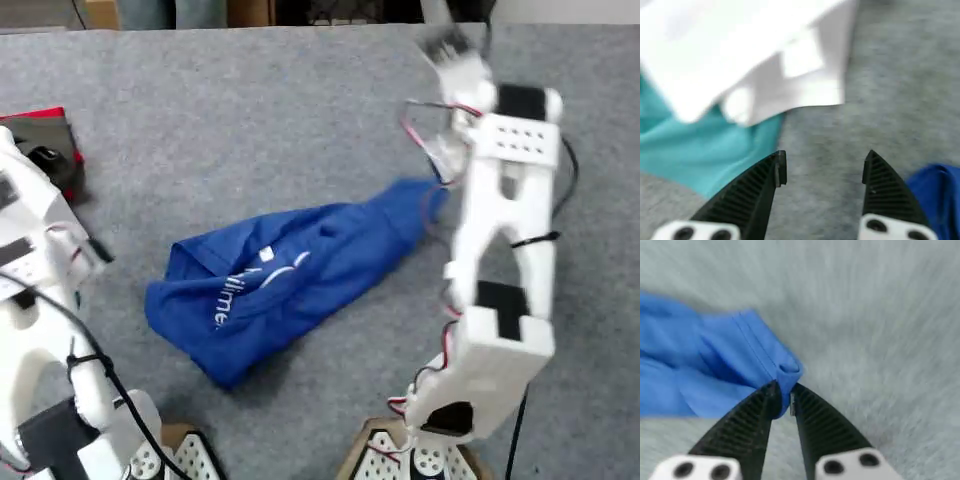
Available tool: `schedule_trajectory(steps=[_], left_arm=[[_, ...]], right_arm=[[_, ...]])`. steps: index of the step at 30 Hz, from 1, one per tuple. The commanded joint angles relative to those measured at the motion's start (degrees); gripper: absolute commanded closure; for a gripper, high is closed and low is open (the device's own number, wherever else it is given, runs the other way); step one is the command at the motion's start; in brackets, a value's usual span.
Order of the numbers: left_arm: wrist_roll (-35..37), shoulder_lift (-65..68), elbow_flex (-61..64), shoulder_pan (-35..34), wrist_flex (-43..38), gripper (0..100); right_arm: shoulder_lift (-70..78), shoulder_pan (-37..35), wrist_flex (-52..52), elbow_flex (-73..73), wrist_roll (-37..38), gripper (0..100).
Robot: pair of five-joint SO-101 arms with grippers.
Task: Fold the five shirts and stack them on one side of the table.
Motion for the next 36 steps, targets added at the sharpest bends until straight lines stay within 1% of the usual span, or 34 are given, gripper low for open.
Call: schedule_trajectory(steps=[1,3,5,9,11,12,13,15,17,20,23,26,30,34,35,36], left_arm=[[0.7,-1.23,-4.79,10.42,0.0,74],[0.7,-1.23,-6.73,15.78,0.09,74],[0.62,-1.23,-8.84,20.97,0.35,74],[0.09,-1.05,-10.24,31.96,0.44,74],[-2.64,-0.09,-10.33,37.32,0.44,74],[-4.66,0.97,-10.68,39.52,0.44,74],[-6.77,2.29,-10.86,41.45,0.26,74],[-10.73,5.8,-11.82,44.35,0.0,74],[-15.3,10.9,-14.11,45.41,0.0,74],[-22.86,20.22,-20.44,45.23,0.62,81],[-27.43,27.43,-27.65,45.85,4.57,86],[-29.98,31.3,-32.92,47.43,8.53,86],[-33.41,33.49,-33.27,48.66,9.41,87],[-33.49,33.41,-32.75,49.19,8.88,87],[-33.58,33.58,-33.01,49.19,8.88,88],[-33.58,33.67,-33.19,49.19,8.62,92]], right_arm=[[0.92,8.7,-10.73,11.12,5.36,98.5],[1.71,12.57,-15.56,14.81,5.89,98.5],[2.59,15.03,-20.04,17.01,4.22,98.5],[5.49,14.86,-28.22,17.8,-8.0,98.5],[6.99,13.8,-31.91,17.71,-15.03,98.5],[7.69,13.19,-33.32,17.71,-17.41,98.5],[8.31,12.57,-34.37,17.71,-19.08,98.5],[8.75,11.87,-35.34,17.71,-19.96,98.5],[8.75,11.78,-35.34,17.71,-19.96,98.5],[8.92,11.87,-35.25,17.71,-19.96,98.5],[9.01,11.6,-35.52,17.71,-19.96,98.5],[9.1,11.52,-35.52,17.71,-19.96,98.4],[9.1,11.52,-35.52,17.71,-19.96,98.4],[9.1,11.43,-35.52,17.8,-19.96,98.4],[9.1,11.43,-35.52,17.8,-19.96,98.4],[9.1,11.43,-35.52,17.8,-19.96,98.4]])
